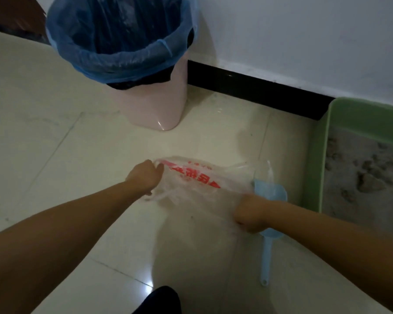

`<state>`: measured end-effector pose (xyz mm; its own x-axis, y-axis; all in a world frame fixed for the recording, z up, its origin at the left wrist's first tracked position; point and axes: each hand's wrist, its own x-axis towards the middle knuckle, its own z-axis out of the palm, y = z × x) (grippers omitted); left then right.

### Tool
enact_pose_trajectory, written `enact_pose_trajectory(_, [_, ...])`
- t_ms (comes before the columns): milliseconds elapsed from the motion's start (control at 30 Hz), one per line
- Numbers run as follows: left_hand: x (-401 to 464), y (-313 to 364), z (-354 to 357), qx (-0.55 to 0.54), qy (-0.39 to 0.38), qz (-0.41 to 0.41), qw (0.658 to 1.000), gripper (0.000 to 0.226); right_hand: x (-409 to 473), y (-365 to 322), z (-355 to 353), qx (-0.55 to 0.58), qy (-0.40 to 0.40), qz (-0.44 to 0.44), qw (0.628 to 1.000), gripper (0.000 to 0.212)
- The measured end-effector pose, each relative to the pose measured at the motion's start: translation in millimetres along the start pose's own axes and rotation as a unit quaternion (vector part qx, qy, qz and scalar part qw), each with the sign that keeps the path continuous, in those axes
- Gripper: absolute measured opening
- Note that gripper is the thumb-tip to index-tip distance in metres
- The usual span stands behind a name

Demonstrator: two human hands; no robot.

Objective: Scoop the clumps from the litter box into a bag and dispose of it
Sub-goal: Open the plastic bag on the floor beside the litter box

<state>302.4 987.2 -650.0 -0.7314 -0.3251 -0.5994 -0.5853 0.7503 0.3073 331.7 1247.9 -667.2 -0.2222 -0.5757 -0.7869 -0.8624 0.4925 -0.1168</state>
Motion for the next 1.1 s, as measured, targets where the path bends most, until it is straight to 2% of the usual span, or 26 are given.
enact_pose_trajectory(33, [-3.0, -0.3, 2.2, 0.086, 0.009, 0.048, 0.995, 0.054, 0.0, 2.4, -5.7, 0.040, 0.016, 0.010, 0.999, 0.025])
enact_pose_trajectory(67, [-5.7, -0.9, 7.4, 0.176, 0.054, 0.124, 0.975, 0.062, 0.6, 5.4, -13.9, 0.090, 0.034, 0.021, 0.995, 0.025])
enact_pose_trajectory(100, [-11.4, 0.1, 10.9, 0.251, 0.124, 0.232, 0.932, 0.067, 2.4, 9.7, -23.6, 0.140, 0.053, 0.033, 0.988, 0.024])
enact_pose_trajectory(167, [-22.8, 8.0, 14.5, 0.325, 0.227, 0.457, 0.796, 0.066, 6.4, 18.7, -42.7, 0.210, 0.117, 0.043, 0.970, 0.021])
enact_pose_trajectory(200, [-25.2, 11.3, 16.3, 0.341, 0.242, 0.548, 0.724, 0.061, 10.4, 23.1, -48.5, 0.221, 0.160, 0.041, 0.961, 0.021])
enact_pose_trajectory(233, [-27.3, 13.5, 18.8, 0.354, 0.233, 0.611, 0.669, 0.056, 14.8, 26.4, -51.8, 0.219, 0.199, 0.038, 0.954, 0.023])
enact_pose_trajectory(267, [-29.0, 14.9, 23.2, 0.352, 0.224, 0.654, 0.631, 0.050, 19.6, 28.9, -53.5, 0.211, 0.220, 0.038, 0.952, 0.026])
enact_pose_trajectory(333, [-34.8, 19.8, 32.6, 0.339, 0.207, 0.698, 0.595, 0.037, 26.7, 32.0, -54.2, 0.198, 0.213, 0.056, 0.955, 0.028])
enact_pose_trajectory(400, [-38.4, 23.7, 40.4, 0.342, 0.154, 0.706, 0.601, 0.030, 31.6, 30.8, -52.2, 0.203, 0.156, 0.076, 0.964, 0.026])
enact_pose_trajectory(433, [-40.0, 26.1, 41.9, 0.357, 0.099, 0.689, 0.622, 0.031, 33.0, 29.2, -50.0, 0.219, 0.133, 0.075, 0.964, 0.024])
enact_pose_trajectory(467, [-39.8, 27.9, 42.7, 0.373, 0.032, 0.652, 0.659, 0.036, 34.0, 27.4, -46.3, 0.246, 0.116, 0.070, 0.960, 0.022])
enact_pose_trajectory(533, [-35.1, 27.5, 47.0, 0.432, -0.083, 0.534, 0.722, 0.064, 31.3, 24.4, -38.9, 0.302, 0.101, 0.064, 0.946, 0.020])
enact_pose_trajectory(567, [-34.0, 27.7, 48.9, 0.463, -0.106, 0.497, 0.727, 0.078, 28.4, 25.8, -36.1, 0.326, 0.101, 0.063, 0.938, 0.020])
enact_pose_trajectory(633, [-32.1, 32.0, 52.5, 0.518, -0.093, 0.473, 0.707, 0.086, 21.9, 33.8, -33.8, 0.381, 0.115, 0.063, 0.915, 0.027])
enact_pose_trajectory(700, [-25.2, 37.5, 53.7, 0.539, -0.073, 0.462, 0.701, 0.087, 13.6, 42.8, -36.8, 0.431, 0.145, 0.069, 0.888, 0.032])
enact_pose_trajectory(767, [-15.7, 42.7, 51.1, 0.568, -0.074, 0.440, 0.692, 0.085, 9.3, 55.7, -39.3, 0.491, 0.201, 0.082, 0.844, 0.034])
enact_pose_trajectory(800, [-10.7, 42.2, 50.6, 0.580, -0.086, 0.423, 0.690, 0.079, 9.3, 63.0, -41.3, 0.516, 0.233, 0.091, 0.819, 0.033])
enact_pose_trajectory(833, [-8.3, 40.7, 50.2, 0.588, -0.112, 0.405, 0.691, 0.070, 11.4, 72.1, -41.8, 0.516, 0.258, 0.105, 0.810, 0.029])
enact_pose_trajectory(867, [-7.3, 38.3, 50.9, 0.585, -0.143, 0.395, 0.694, 0.061, 13.8, 81.8, -42.9, 0.484, 0.261, 0.127, 0.825, 0.027])
enact_pose_trajectory(933, [-9.8, 30.8, 55.4, 0.576, -0.171, 0.428, 0.675, 0.056, 20.5, 99.3, -43.2, 0.389, 0.219, 0.167, 0.879, 0.041])
enact_pose_trajectory(1000, [-18.4, 21.3, 63.1, 0.571, -0.175, 0.473, 0.648, 0.058, 29.9, 106.1, -42.5, 0.342, 0.203, 0.186, 0.899, 0.057])
enact_pose_trajectory(1033, [-25.2, 17.7, 67.0, 0.561, -0.191, 0.476, 0.649, 0.059, 34.3, 104.8, -42.6, 0.320, 0.209, 0.188, 0.905, 0.064])
enact_pose_trajectory(1100, [-40.9, 14.2, 74.3, 0.525, -0.252, 0.430, 0.690, 0.057, 44.9, 95.9, -37.6, 0.263, 0.194, 0.175, 0.929, 0.073])
